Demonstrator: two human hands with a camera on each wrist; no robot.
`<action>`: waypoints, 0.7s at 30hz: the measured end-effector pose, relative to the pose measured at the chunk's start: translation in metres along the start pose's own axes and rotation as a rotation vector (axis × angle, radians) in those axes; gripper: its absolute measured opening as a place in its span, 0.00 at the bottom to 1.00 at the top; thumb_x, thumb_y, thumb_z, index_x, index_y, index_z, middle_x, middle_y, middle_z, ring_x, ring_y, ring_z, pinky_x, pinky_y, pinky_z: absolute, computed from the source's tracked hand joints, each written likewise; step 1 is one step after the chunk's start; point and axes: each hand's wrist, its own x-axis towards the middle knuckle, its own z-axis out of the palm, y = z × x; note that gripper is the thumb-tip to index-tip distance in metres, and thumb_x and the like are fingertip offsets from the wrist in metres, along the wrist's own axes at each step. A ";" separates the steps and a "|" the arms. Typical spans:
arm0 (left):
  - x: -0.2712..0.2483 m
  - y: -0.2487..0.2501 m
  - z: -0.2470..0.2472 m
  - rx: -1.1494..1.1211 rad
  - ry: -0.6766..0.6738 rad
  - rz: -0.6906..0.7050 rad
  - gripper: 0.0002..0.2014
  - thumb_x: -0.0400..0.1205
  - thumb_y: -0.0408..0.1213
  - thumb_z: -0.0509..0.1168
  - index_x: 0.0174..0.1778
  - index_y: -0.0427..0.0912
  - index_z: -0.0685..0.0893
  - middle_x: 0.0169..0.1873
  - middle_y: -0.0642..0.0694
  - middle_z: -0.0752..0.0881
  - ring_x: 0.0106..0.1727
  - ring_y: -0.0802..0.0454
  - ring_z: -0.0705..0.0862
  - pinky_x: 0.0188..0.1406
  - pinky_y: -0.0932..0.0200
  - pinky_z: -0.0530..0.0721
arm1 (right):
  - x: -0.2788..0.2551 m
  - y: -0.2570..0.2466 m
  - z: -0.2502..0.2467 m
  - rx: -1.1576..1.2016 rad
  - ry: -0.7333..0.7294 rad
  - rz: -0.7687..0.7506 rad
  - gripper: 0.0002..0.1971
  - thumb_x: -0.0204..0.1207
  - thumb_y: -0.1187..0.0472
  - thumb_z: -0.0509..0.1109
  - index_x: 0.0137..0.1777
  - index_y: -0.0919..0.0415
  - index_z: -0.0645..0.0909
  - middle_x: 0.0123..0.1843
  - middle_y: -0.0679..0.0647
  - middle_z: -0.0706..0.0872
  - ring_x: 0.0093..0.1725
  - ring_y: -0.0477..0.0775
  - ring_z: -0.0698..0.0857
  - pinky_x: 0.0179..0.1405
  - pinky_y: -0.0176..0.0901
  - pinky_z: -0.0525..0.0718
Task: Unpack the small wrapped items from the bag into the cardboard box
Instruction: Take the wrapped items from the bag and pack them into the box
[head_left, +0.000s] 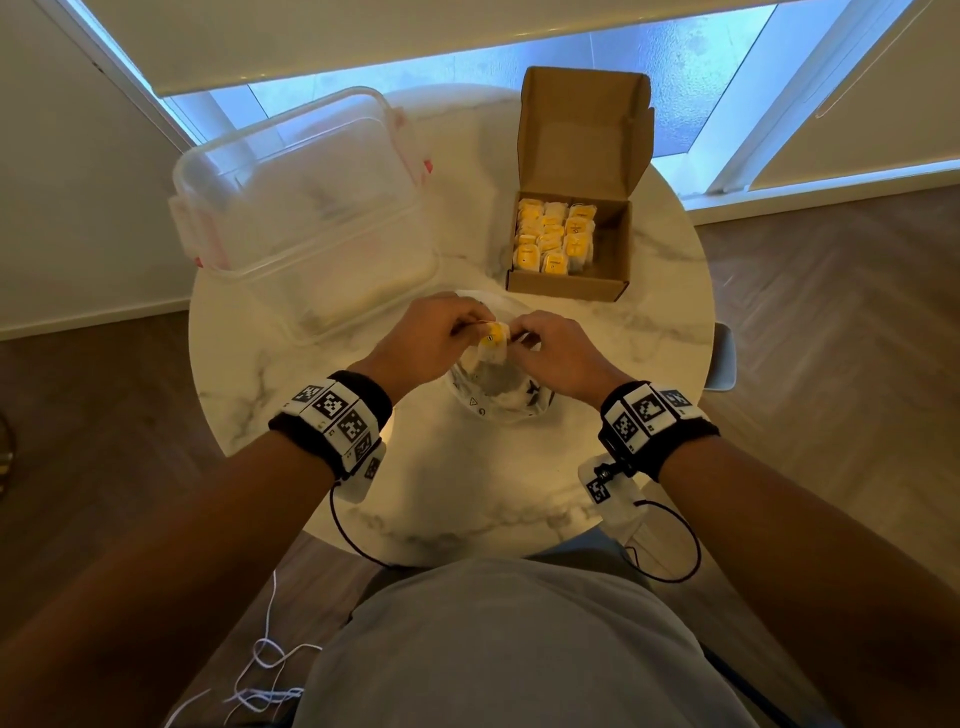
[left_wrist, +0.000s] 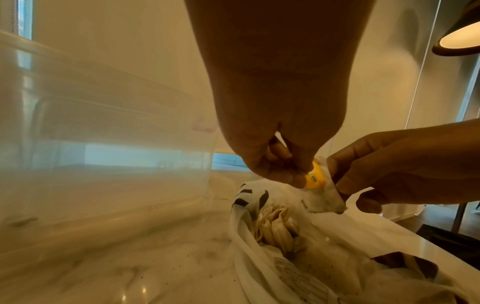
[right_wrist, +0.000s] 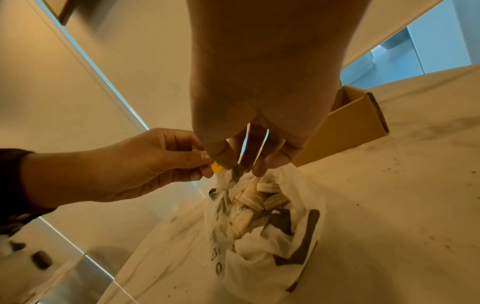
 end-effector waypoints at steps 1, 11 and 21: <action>0.002 0.001 0.000 0.005 0.011 0.003 0.09 0.83 0.41 0.70 0.56 0.46 0.90 0.45 0.50 0.86 0.46 0.57 0.83 0.46 0.71 0.78 | 0.000 -0.001 -0.001 -0.003 0.012 -0.005 0.08 0.78 0.57 0.74 0.55 0.55 0.88 0.52 0.52 0.86 0.49 0.48 0.83 0.49 0.36 0.81; 0.045 0.029 0.005 -0.085 0.067 0.072 0.09 0.84 0.44 0.69 0.58 0.48 0.88 0.46 0.53 0.83 0.45 0.67 0.83 0.47 0.76 0.79 | 0.010 0.012 -0.039 -0.100 0.219 -0.036 0.08 0.79 0.55 0.75 0.46 0.60 0.87 0.44 0.55 0.87 0.42 0.52 0.83 0.43 0.48 0.81; 0.103 0.030 0.041 -0.040 -0.007 0.003 0.08 0.84 0.41 0.67 0.56 0.46 0.86 0.50 0.49 0.83 0.45 0.55 0.83 0.48 0.63 0.83 | 0.057 0.066 -0.114 -0.329 0.308 0.146 0.11 0.79 0.48 0.71 0.51 0.55 0.86 0.49 0.56 0.90 0.47 0.58 0.85 0.48 0.49 0.80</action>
